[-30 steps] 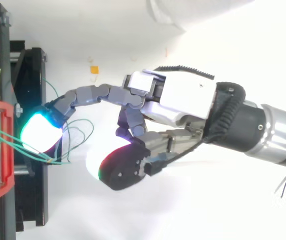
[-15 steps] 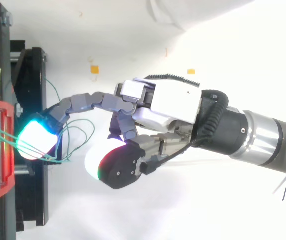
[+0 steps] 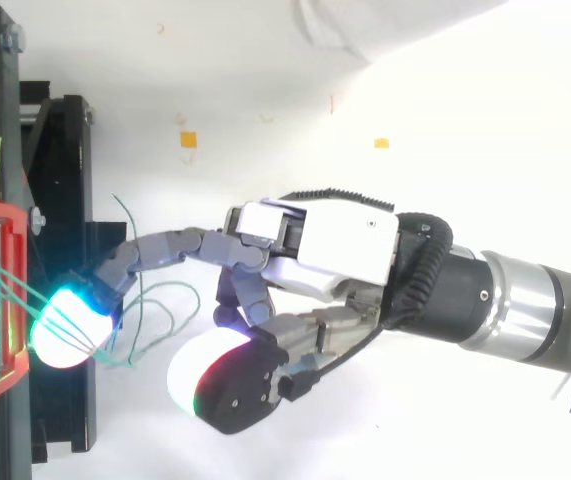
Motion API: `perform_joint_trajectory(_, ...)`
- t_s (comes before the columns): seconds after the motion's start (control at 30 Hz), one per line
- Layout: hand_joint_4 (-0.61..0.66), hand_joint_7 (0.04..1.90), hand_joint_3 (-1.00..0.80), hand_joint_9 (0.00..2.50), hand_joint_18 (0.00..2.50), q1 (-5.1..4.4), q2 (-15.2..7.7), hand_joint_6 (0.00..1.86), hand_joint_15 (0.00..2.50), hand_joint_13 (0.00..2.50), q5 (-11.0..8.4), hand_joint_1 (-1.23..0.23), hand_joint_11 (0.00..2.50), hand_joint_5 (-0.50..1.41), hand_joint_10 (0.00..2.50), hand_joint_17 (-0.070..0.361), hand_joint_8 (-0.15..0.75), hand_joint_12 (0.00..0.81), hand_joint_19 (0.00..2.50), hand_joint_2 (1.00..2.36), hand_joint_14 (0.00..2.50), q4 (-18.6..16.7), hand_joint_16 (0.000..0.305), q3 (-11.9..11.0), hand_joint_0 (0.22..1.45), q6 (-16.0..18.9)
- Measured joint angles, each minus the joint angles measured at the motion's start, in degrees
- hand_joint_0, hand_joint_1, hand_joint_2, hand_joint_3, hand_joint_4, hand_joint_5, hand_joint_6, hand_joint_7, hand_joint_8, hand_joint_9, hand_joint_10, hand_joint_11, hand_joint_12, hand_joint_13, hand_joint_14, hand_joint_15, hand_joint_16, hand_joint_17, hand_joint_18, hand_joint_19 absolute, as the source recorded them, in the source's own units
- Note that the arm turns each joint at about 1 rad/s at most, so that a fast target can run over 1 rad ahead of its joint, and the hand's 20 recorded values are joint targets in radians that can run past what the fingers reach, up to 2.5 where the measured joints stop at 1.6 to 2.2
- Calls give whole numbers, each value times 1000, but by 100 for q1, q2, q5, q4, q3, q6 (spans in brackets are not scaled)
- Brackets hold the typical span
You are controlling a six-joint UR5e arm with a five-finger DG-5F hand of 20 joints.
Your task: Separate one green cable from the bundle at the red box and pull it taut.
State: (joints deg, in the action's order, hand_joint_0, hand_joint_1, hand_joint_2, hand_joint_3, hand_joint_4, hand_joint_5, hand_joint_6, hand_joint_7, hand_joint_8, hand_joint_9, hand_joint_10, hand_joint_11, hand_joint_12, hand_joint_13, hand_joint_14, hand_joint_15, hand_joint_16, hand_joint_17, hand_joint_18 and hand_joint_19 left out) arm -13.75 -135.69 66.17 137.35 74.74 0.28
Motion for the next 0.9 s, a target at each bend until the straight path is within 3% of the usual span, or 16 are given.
perform_joint_trajectory(0.4,301,639,-500,2419,2500,-64,6,501,1505,2418,-5,-418,1600,-150,17,196,268,376,844,1000,11,174,87,1,354,528)
perform_joint_trajectory(0.9,298,635,-500,2418,2500,-68,52,501,1495,2418,146,-419,1610,-150,16,196,270,373,848,1000,11,830,87,-3,356,1051)
